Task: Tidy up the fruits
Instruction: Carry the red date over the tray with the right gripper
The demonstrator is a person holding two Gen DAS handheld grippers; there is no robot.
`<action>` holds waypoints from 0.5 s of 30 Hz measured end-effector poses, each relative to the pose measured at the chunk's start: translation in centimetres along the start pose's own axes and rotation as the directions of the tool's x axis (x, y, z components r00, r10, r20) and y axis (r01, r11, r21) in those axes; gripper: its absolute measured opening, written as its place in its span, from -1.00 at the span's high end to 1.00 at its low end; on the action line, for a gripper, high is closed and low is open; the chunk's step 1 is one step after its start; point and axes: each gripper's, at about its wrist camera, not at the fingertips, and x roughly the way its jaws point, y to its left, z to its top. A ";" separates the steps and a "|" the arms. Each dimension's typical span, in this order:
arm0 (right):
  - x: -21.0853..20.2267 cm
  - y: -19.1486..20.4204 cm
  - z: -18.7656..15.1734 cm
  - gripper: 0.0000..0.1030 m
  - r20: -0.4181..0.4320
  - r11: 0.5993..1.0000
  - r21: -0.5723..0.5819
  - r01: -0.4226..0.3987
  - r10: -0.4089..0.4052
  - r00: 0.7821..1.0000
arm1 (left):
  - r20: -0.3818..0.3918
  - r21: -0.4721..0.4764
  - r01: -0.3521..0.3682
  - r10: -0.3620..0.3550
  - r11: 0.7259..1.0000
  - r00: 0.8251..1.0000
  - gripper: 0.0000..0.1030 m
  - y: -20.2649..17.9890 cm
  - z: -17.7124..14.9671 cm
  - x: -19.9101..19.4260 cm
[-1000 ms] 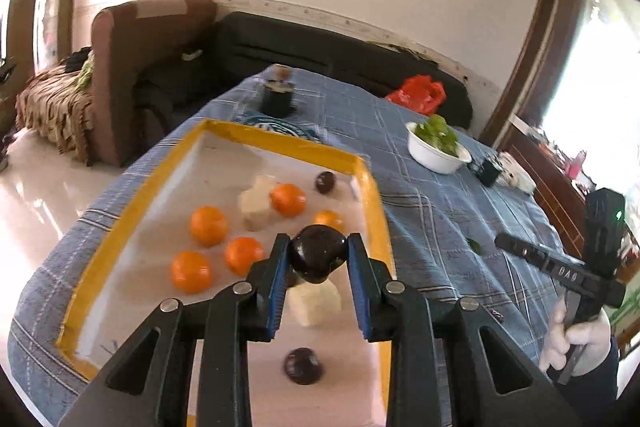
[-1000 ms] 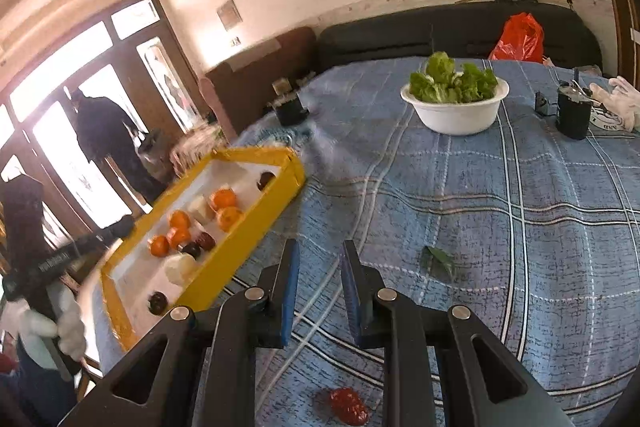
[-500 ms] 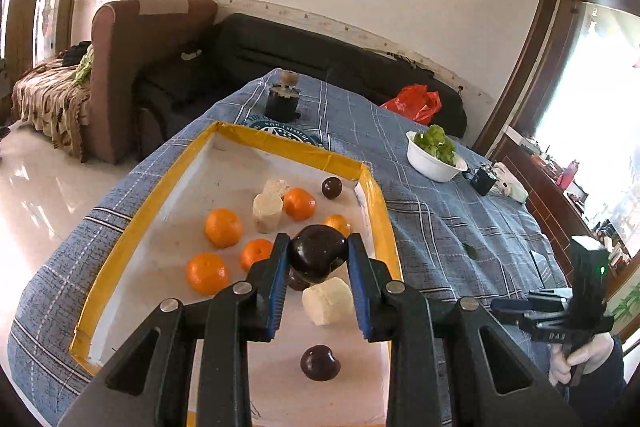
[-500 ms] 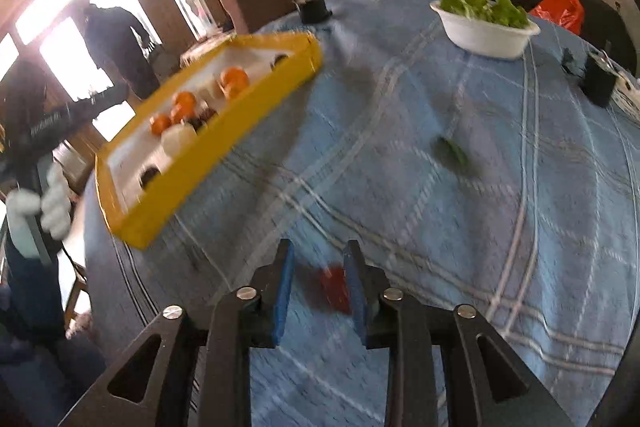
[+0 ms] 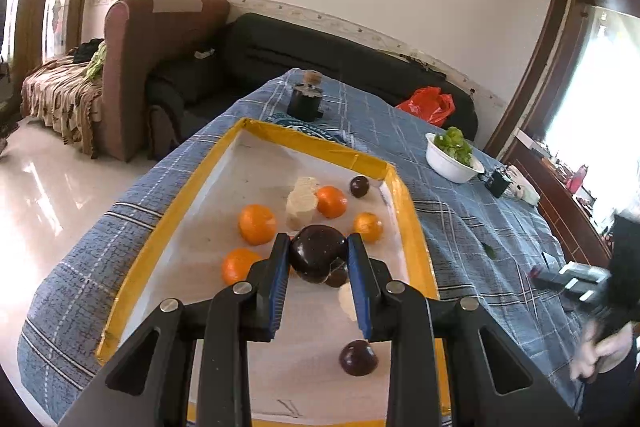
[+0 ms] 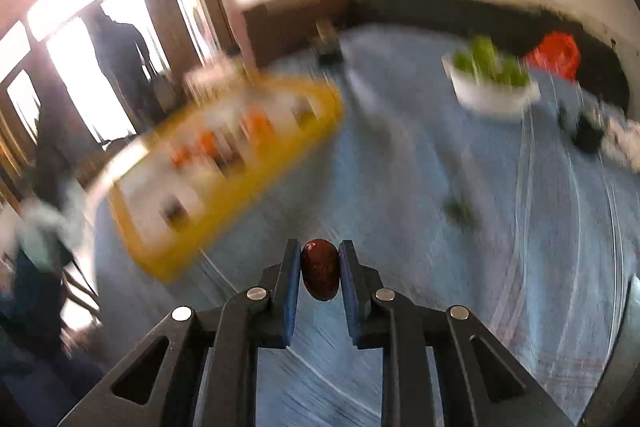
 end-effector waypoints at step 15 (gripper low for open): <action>13.6 9.5 3.1 0.56 -0.066 0.944 0.187 -0.273 0.289 0.955 | -0.055 0.203 -0.063 0.076 0.977 0.996 0.46 -0.2 -2.9 1.0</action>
